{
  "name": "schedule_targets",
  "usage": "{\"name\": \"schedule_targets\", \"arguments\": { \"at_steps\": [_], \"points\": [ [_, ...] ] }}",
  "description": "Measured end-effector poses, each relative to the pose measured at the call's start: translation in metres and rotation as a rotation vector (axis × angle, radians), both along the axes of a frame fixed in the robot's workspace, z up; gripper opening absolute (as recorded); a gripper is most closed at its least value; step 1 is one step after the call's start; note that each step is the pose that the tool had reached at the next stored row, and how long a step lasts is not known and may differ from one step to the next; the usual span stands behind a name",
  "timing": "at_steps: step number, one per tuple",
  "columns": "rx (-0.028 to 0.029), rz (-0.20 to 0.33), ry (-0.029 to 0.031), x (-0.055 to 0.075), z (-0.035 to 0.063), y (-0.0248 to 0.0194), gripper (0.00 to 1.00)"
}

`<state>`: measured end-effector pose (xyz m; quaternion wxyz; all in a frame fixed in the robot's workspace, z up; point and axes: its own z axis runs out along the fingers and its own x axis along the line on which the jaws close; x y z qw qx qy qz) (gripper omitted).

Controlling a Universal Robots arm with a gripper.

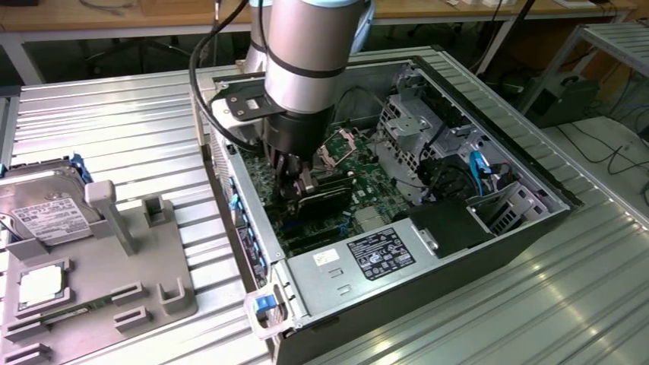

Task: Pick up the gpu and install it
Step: 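Press down on the gpu until it lock into place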

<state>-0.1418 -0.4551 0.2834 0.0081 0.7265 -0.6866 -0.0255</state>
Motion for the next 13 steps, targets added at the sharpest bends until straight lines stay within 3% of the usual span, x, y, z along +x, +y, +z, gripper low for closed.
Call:
{"name": "schedule_targets", "arguments": {
  "at_steps": [2, 6, 13],
  "points": [
    [0.0, 0.001, 0.0, 0.013, -0.0003, -0.0001, 0.1],
    [0.0, 0.001, 0.0, 0.025, -0.0021, -0.0001, 0.1],
    [0.0, 0.001, 0.0001, 0.026, -0.0023, -0.0001, 0.1]
  ]
}}
